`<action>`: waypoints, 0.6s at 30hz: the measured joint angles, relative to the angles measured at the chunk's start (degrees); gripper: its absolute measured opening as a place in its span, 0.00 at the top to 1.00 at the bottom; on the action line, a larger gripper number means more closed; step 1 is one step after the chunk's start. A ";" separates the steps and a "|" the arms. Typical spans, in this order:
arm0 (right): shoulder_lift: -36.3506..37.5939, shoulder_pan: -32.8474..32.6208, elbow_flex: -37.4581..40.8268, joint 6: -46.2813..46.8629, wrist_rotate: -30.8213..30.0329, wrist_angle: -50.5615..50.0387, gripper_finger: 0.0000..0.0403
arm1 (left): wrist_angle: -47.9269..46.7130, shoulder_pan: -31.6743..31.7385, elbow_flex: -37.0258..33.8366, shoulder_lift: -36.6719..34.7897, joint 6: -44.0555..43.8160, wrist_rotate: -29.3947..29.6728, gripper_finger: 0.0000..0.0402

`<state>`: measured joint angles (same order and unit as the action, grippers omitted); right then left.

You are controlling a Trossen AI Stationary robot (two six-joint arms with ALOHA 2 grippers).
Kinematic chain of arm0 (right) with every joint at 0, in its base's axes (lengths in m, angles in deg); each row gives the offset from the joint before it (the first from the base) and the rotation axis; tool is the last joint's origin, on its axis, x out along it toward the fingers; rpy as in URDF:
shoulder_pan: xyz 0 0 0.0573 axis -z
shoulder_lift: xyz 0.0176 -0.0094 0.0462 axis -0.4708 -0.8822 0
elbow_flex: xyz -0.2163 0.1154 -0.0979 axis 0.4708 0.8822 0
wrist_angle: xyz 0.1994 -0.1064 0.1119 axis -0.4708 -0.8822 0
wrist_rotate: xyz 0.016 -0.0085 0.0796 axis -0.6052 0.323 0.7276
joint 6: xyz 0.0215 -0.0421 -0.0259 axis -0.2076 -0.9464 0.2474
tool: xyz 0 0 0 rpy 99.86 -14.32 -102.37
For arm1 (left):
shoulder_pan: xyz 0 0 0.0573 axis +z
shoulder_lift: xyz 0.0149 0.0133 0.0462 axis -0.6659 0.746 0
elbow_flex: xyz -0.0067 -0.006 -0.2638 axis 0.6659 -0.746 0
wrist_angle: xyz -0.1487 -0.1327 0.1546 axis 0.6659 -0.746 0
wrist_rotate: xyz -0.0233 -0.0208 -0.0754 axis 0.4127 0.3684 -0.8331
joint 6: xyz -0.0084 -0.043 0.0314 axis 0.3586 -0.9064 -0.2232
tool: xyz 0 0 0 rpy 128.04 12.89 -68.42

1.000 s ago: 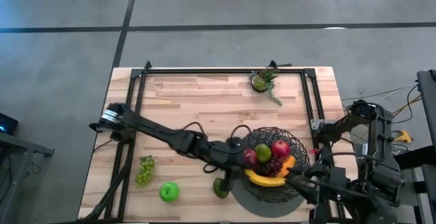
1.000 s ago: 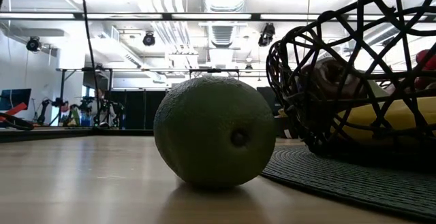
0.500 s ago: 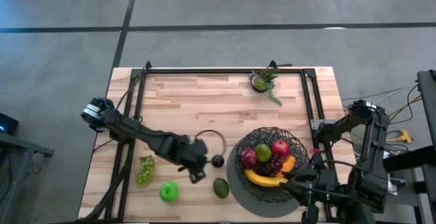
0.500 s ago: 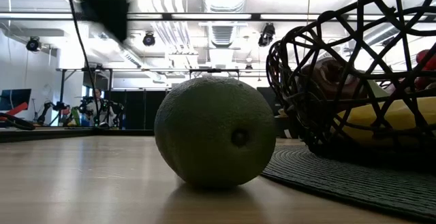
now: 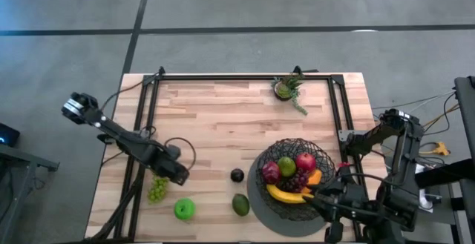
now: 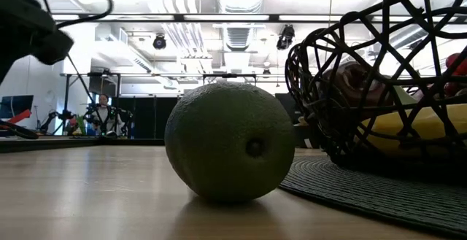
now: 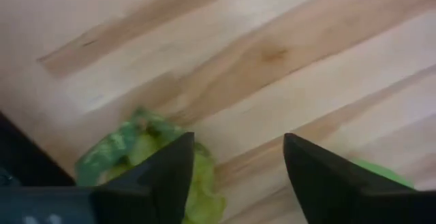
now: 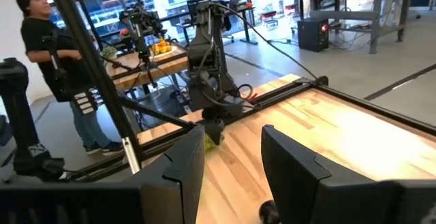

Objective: Build produce basket
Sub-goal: Put the green grapes into the black wire basket

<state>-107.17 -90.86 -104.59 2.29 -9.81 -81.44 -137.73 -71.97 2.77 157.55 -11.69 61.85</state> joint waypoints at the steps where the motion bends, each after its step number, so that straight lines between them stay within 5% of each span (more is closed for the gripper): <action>1: 0.00 0.28 0.00 -0.15 0.00 0.00 0.67 | 0.00 0.00 -1.22 -1.84 -0.90 -0.07 0.45; 9: 0.00 1.65 0.00 -0.78 0.02 0.00 0.67 | -0.44 -0.15 -6.91 -8.41 -4.47 0.08 0.40; 18: 0.00 1.69 0.00 -1.28 0.02 0.00 0.67 | -0.50 -0.65 -7.55 -0.31 -2.63 -1.79 0.40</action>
<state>-107.17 -89.17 -104.59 1.01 -9.79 -81.44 -138.23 -72.62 -4.78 157.24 -14.32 60.06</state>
